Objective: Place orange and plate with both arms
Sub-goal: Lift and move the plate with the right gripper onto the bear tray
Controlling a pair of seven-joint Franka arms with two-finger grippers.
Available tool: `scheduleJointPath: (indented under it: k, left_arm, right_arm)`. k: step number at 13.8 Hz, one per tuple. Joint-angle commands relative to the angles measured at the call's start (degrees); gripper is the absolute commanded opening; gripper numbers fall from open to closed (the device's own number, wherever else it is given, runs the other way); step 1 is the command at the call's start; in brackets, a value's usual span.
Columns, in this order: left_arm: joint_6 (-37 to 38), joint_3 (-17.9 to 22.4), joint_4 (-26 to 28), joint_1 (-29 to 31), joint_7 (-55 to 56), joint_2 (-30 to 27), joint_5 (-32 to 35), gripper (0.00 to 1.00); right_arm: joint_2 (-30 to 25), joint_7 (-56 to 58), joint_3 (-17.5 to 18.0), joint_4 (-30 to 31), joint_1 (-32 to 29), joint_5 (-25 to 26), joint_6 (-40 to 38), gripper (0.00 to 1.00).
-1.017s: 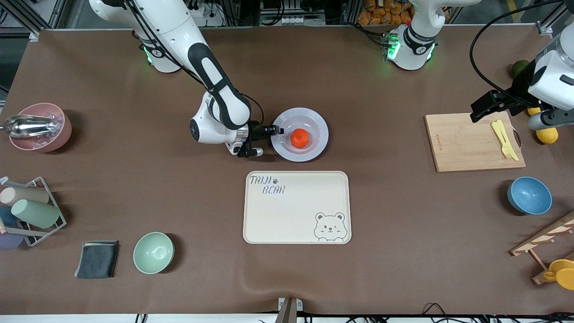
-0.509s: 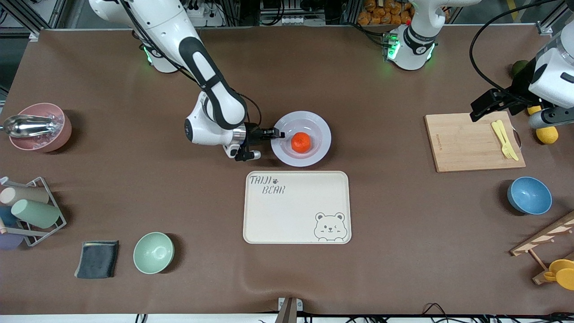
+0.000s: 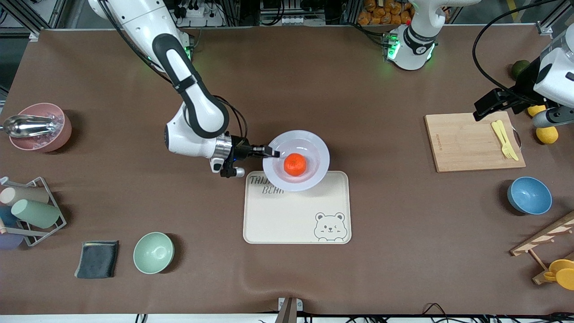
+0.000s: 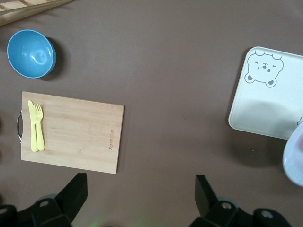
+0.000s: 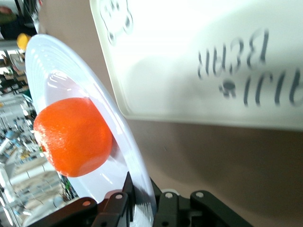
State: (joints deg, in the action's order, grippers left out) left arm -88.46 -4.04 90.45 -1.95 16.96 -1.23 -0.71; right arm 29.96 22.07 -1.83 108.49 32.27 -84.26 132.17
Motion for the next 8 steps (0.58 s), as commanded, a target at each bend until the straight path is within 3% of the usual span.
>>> scheduleJointPath:
  k: [1, 5, 8]
  left_arm:
    - [-0.48, -0.18, 0.95, 0.46, -1.31, -0.53, -1.57, 1.0]
    - [-2.66, -0.18, 2.61, 0.46, -1.4, -0.44, -1.48, 1.0]
    - [-3.38, -0.27, 3.06, 0.46, -1.4, -0.52, -1.48, 1.0]
  right_arm:
    - [7.72, -4.91, 0.43, -10.03, -1.41, 1.72, -0.07, 0.0]
    - [15.99, -20.19, -0.45, -21.82, -1.51, 17.61, 0.02, 0.0]
    - [18.2, -21.72, -0.36, -23.06, -1.33, 18.0, 0.11, 0.0]
